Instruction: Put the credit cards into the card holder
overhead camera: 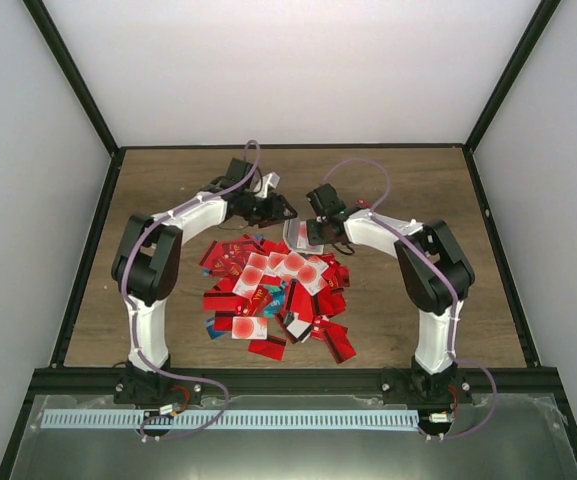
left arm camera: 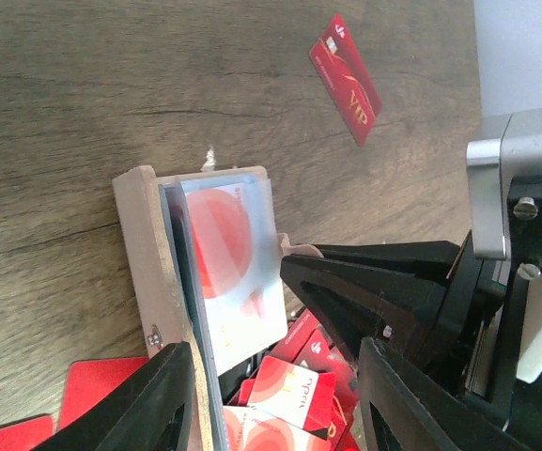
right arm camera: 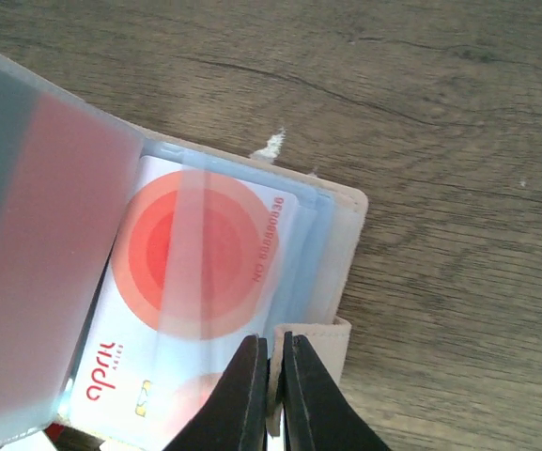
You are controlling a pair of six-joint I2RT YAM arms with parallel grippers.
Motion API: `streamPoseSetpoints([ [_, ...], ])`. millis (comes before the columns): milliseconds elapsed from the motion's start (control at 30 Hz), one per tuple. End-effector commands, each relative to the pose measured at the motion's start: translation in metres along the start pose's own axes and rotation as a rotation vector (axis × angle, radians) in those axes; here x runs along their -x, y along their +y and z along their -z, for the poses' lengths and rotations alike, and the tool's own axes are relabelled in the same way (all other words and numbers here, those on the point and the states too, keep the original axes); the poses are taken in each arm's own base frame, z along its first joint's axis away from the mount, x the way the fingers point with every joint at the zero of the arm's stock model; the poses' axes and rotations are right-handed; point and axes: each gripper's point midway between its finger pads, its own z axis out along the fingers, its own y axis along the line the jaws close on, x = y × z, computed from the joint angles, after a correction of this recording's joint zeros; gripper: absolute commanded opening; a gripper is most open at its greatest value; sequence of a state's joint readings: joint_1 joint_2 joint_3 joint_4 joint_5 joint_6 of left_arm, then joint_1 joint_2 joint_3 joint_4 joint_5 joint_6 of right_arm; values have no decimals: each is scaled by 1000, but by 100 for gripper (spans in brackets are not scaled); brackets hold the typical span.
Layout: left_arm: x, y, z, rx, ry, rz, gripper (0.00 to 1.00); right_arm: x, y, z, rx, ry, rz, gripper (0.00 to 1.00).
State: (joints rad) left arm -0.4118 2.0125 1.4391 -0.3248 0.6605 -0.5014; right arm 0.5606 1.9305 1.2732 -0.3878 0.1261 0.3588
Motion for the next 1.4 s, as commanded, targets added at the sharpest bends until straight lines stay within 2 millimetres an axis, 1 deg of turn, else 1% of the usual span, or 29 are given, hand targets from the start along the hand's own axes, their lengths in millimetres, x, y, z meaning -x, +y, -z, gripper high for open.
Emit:
streamPoseSetpoints([
  [0, 5, -14, -7, -33, 1, -11, 50, 14, -4, 15, 71, -52, -67, 1],
  [233, 1, -20, -25, -56, 25, -13, 48, 8, -18, 18, 209, -47, -184, 1],
  [300, -1, -22, -31, -74, 30, -12, 47, 3, -23, 18, 223, -45, -210, 1],
  [500, -6, -31, -49, -103, 54, -16, 47, 1, -33, 24, 252, -75, -274, 1],
  [700, -13, -29, -65, -119, 72, 7, 46, 0, -37, 23, 260, -75, -291, 1],
  [800, -17, -23, -72, -108, 78, 22, 42, 0, -38, 23, 263, -78, -292, 1],
  [900, -20, -17, -76, -98, 75, 36, 37, 2, -38, 25, 270, -86, -294, 1],
  [1000, -20, -9, -73, -55, 51, 39, 26, 5, -38, 28, 280, -100, -292, 1],
  [1100, -21, 0, -68, 3, 19, 37, 11, 8, -35, 32, 304, -115, -287, 1],
  [1167, -23, 6, -67, 25, 12, 41, 5, 12, -30, 34, 331, -123, -278, 1],
  [1267, -31, 16, -73, 44, 32, 59, 4, 15, -24, 34, 365, -119, -273, 1],
  [1367, -34, 20, -76, 48, 42, 67, 4, 16, -17, 31, 398, -104, -269, 1],
])
